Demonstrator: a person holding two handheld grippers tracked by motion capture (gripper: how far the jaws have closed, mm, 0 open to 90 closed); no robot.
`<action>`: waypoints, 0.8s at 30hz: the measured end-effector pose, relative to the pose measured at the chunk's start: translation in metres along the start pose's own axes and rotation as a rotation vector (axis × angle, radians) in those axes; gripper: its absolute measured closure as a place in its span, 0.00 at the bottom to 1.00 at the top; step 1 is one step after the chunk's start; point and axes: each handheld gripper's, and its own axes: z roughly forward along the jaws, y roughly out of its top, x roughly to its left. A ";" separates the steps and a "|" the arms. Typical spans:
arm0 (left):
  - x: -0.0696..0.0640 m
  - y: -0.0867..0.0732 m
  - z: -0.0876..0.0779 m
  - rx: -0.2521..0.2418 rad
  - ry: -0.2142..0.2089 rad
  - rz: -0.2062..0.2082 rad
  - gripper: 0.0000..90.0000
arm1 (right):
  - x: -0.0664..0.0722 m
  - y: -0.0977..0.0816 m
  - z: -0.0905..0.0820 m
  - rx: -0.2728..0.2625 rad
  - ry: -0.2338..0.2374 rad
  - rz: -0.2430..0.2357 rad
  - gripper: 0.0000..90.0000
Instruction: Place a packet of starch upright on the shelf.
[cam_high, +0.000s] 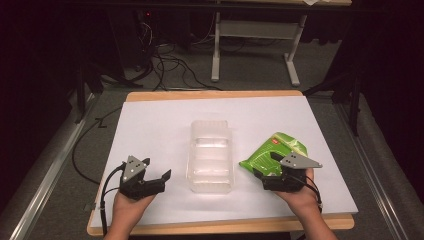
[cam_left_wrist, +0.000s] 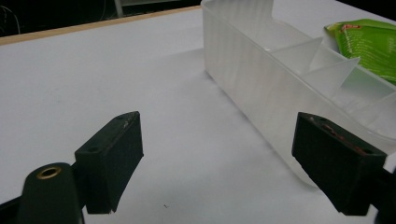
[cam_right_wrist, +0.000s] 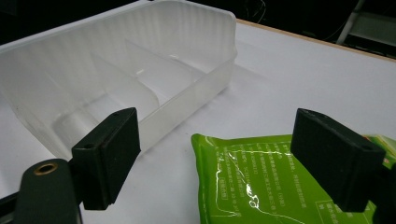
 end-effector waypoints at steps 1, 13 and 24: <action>0.000 0.000 0.001 0.001 -0.002 -0.002 0.18 | -0.001 0.000 0.000 0.002 0.004 0.004 0.18; -0.003 0.003 -0.005 -0.020 0.000 0.036 0.14 | 0.001 0.002 -0.002 0.034 0.024 0.008 0.15; -0.003 0.001 -0.003 -0.013 -0.011 0.038 0.13 | -0.006 0.004 -0.004 0.048 0.027 0.027 0.16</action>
